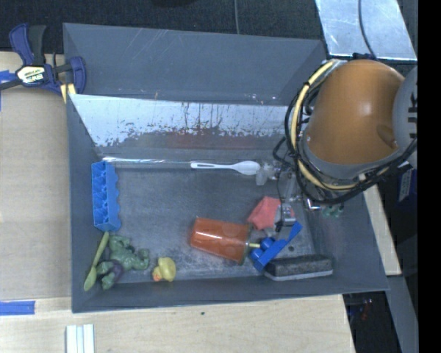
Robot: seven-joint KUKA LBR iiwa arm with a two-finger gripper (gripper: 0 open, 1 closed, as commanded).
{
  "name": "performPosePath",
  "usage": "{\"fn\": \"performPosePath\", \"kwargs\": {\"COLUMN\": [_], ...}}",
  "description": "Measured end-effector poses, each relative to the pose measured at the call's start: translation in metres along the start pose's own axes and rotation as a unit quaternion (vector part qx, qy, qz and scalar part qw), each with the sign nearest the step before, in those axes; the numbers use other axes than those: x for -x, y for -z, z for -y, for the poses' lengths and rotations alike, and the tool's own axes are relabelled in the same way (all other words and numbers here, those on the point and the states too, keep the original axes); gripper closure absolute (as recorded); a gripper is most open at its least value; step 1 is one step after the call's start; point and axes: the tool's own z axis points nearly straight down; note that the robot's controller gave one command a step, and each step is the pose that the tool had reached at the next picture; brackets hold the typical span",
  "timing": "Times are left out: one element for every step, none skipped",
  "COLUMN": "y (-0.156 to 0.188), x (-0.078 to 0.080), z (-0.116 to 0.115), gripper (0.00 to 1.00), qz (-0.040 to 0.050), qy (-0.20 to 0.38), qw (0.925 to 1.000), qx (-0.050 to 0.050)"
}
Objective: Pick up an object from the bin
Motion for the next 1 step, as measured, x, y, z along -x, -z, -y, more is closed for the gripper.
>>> {"fn": "performPosePath", "kwargs": {"y": [0.0046], "x": [0.0016], "z": [0.0001], "gripper": [0.00], "qz": [0.0043], "qy": [0.000], "qw": [1.0000], "qx": [0.000]}}
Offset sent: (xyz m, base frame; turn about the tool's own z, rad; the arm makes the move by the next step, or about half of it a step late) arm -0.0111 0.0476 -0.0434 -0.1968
